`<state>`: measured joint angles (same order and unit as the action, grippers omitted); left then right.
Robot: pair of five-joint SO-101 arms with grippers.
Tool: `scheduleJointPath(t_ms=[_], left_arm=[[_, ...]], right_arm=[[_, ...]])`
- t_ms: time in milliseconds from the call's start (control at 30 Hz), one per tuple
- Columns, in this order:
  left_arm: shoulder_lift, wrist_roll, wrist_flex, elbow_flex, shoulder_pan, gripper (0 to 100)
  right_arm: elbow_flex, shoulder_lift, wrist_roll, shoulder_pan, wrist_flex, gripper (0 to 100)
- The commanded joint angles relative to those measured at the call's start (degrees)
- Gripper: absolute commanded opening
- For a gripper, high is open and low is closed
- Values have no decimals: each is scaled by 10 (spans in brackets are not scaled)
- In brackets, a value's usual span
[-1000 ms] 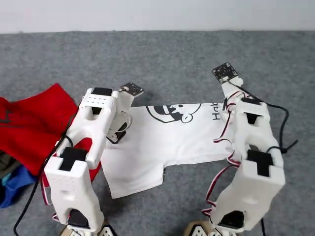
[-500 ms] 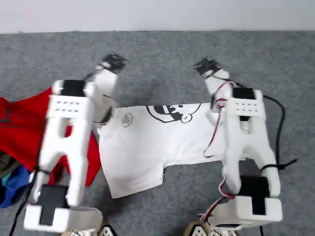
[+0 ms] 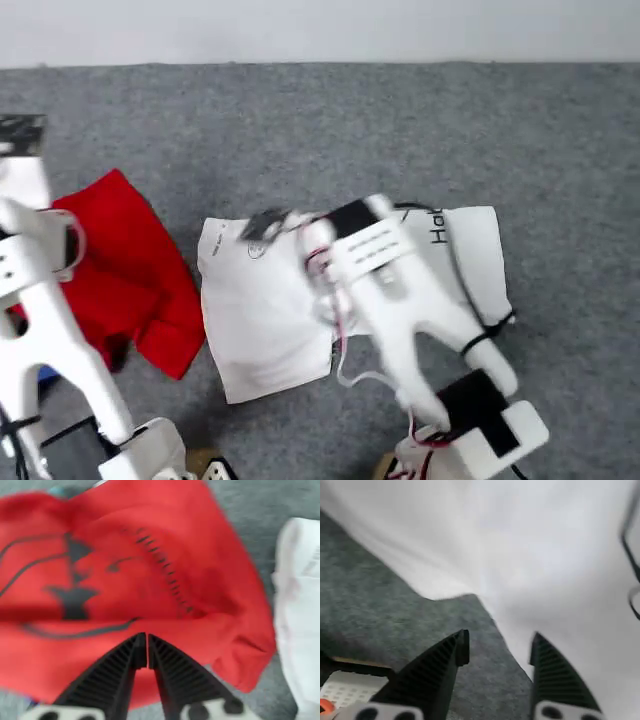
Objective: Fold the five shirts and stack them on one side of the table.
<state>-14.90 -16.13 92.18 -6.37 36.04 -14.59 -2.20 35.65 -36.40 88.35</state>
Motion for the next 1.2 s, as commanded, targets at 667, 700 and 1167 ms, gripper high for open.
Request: scheduleJointPath(t_ms=[667, 700, 1167], left_arm=[[-27, 3, 5, 8, 68, 15], [-27, 3, 5, 8, 68, 15], [-27, 3, 5, 8, 67, 15]], right_arm=[[-67, 2, -94, -228, -220, 244], [-67, 0, -98, -233, -207, 244], [-66, 95, -134, -254, -255, 195]])
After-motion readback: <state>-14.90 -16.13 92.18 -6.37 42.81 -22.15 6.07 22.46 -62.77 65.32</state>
